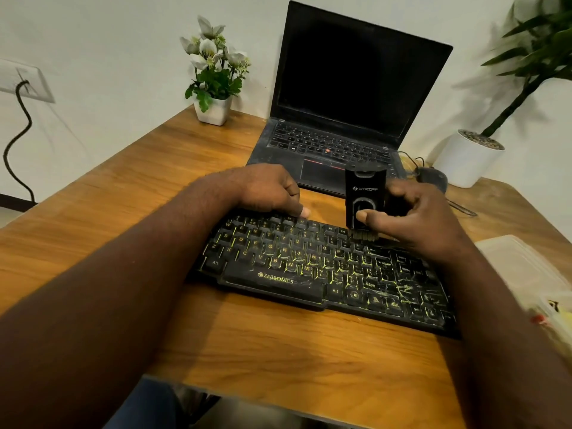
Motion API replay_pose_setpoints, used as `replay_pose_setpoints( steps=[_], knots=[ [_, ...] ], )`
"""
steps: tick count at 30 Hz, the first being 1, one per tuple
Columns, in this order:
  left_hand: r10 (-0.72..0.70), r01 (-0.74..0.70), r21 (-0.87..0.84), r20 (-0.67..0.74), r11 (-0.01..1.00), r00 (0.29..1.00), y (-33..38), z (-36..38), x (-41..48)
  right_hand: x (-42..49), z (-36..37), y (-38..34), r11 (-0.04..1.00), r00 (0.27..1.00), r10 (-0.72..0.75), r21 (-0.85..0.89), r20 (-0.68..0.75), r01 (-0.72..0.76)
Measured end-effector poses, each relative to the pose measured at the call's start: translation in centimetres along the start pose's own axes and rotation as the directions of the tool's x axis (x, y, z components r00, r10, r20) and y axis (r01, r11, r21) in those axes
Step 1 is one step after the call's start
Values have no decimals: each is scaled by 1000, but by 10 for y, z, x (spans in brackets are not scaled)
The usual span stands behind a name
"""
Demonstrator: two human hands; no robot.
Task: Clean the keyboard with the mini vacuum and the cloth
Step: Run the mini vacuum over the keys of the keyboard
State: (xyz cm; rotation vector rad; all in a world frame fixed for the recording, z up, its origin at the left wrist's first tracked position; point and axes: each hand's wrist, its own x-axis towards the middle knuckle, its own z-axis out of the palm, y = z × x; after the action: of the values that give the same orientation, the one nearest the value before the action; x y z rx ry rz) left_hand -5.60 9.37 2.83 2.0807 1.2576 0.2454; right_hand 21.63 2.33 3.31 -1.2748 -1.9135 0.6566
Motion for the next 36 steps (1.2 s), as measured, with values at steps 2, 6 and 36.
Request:
replay_pose_setpoints(
  steps=[2,6,36],
  knots=[
    [-2,2,-2,2,1000,1000,0,-1,0,0,0,1,1000,1000,6,-4,18,-6],
    [-1,1,-5,11,1000,1000,1,-1,0,2,3,2,997,995,13,-75,-104,-21],
    [22,-22,28,2,999,1000,2,-1,-1,6,11,-1,981,991,-50,-190,-127,25]
  ],
)
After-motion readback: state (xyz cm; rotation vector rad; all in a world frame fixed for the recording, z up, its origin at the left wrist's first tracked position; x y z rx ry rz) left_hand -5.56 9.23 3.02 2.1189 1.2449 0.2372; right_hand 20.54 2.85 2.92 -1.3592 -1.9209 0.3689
